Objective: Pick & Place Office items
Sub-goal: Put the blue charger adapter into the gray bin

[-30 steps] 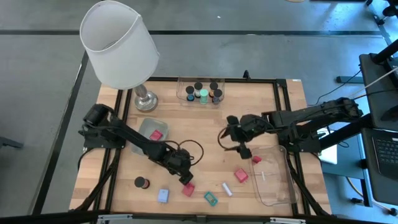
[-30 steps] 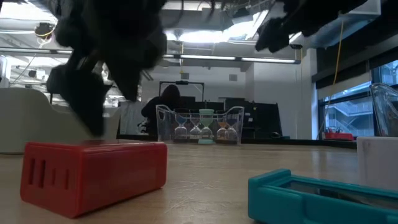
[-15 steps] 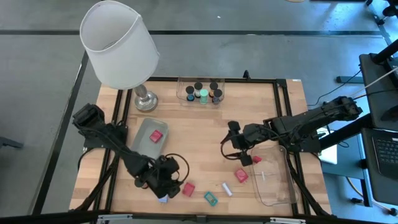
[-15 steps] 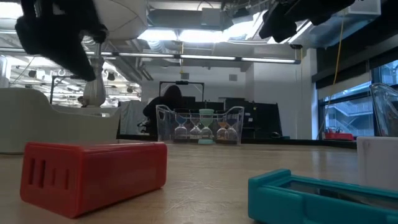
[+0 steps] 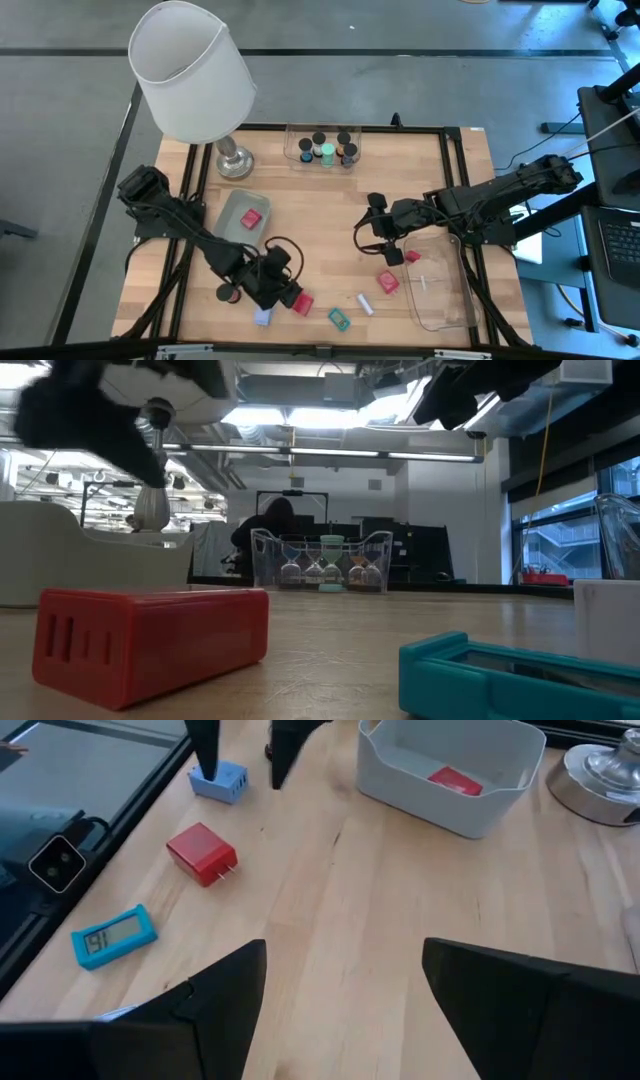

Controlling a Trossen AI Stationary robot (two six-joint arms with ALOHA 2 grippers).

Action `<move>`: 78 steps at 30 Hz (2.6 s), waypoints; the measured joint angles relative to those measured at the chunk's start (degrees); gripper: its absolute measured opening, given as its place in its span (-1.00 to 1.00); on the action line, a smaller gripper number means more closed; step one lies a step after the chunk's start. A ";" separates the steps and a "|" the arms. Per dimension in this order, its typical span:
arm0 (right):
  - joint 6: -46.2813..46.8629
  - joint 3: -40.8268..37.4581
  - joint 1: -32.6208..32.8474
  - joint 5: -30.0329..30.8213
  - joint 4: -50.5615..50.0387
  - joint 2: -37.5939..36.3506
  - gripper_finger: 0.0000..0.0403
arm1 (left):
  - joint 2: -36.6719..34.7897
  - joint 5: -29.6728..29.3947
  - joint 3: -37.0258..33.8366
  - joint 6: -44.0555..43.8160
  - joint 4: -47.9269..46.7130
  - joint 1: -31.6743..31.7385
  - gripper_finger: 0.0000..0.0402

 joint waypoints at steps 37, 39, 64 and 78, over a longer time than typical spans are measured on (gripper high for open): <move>-7.53 0.00 -0.09 0.00 -0.08 0.02 0.35 | 14.35 27.40 20.72 -34.83 -36.79 -3.32 0.60; -7.55 0.00 -0.09 0.00 -0.24 0.02 0.35 | 15.31 28.80 20.72 -35.13 -35.11 -3.48 0.60; -7.47 -8.59 -0.09 -0.01 7.92 0.07 0.35 | 20.76 30.74 20.76 -27.76 -30.98 -2.67 0.60; -8.05 -8.59 -0.09 -0.01 7.96 0.07 0.35 | 23.37 31.55 20.74 -30.00 -29.95 -3.23 0.60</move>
